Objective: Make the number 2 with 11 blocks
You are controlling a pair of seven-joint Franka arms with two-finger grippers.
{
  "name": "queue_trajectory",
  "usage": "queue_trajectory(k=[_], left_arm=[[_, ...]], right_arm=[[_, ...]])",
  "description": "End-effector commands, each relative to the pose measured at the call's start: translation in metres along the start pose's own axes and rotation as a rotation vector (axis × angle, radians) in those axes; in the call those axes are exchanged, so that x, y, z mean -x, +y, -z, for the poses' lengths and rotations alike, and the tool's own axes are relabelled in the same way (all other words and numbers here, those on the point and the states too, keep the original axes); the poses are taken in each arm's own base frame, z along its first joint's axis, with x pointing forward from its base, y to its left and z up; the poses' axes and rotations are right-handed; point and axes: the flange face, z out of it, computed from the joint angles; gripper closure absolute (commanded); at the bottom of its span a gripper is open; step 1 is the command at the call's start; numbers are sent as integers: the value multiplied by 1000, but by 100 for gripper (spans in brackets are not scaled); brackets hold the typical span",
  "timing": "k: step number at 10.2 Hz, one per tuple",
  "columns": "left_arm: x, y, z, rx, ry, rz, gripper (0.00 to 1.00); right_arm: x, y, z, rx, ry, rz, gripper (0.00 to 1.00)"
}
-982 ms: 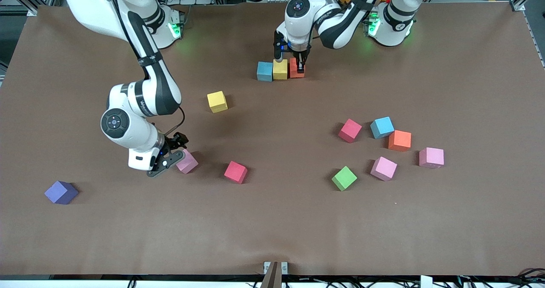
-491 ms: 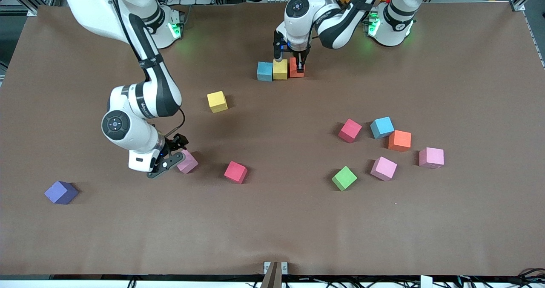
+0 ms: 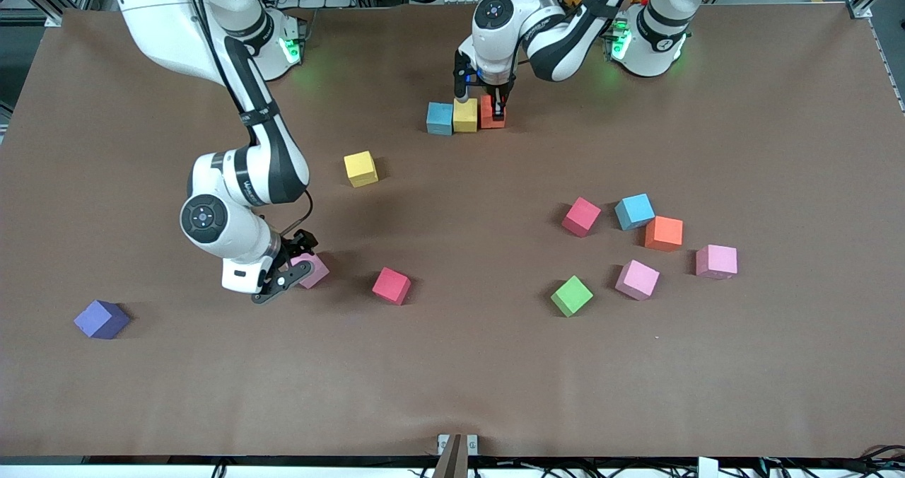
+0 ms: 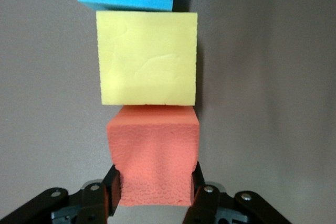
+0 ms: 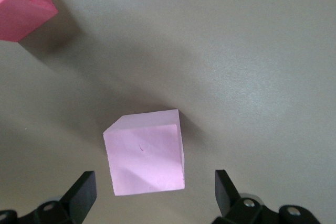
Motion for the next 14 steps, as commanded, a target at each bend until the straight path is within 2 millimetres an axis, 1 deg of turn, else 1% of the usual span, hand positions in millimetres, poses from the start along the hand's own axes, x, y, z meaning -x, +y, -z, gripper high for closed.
queue_trajectory(k=[1,2,4,6,8,9,14], left_arm=[[-5,2,-4,-18,6,-30,100],[-5,1,-4,-17,6,-28,100],[-6,1,-5,-17,6,-32,100],[-8,0,-6,-16,13,-32,100],[-10,4,-10,-10,8,-39,100],[-9,2,-10,-10,8,-36,100],[-14,-3,-10,-5,16,-30,100]], right_arm=[[-10,-3,-3,-6,5,-7,0],[-10,-5,-5,-6,2,-4,0],[-11,-9,-15,-5,-13,3,0],[-13,-9,-19,8,-2,10,0],[-14,-11,-21,10,-4,15,0],[-14,-13,-26,10,-9,17,0],[-14,-12,-34,14,-15,19,0]])
